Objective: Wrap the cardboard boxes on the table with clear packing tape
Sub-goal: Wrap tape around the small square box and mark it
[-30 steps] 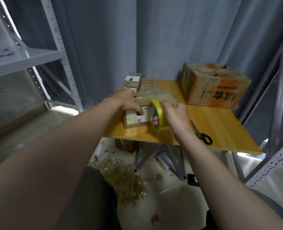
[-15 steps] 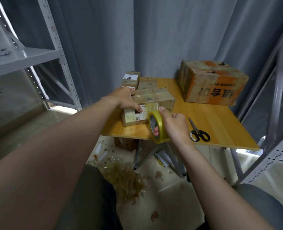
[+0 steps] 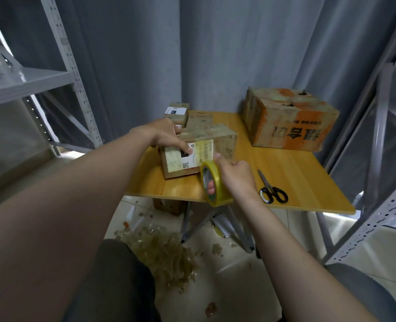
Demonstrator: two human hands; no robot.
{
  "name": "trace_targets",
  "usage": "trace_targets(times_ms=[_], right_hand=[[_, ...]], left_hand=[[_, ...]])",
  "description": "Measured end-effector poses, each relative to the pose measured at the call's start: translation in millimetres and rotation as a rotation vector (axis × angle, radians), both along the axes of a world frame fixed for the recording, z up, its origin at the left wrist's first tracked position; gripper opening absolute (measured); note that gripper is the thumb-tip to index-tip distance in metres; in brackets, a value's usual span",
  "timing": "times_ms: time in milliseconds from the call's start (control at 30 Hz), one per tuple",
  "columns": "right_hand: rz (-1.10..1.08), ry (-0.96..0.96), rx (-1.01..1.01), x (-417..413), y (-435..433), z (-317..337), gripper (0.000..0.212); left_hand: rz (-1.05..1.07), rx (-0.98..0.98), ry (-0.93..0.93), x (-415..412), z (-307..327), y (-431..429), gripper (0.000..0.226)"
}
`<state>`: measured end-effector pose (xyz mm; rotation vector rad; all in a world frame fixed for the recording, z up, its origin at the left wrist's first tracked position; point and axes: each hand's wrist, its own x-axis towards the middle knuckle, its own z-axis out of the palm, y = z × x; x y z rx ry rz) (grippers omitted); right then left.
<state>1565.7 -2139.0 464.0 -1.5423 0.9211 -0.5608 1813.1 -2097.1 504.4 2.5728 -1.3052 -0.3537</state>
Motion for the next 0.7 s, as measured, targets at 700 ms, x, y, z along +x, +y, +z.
trace_targets(times_ms=[700], right_hand=[[0.254, 0.003, 0.294, -7.8, 40.1, -19.7, 0.043]], left_hand=[[-0.090, 0.038, 0.065, 1.2, -5.5, 24.8, 0.111]])
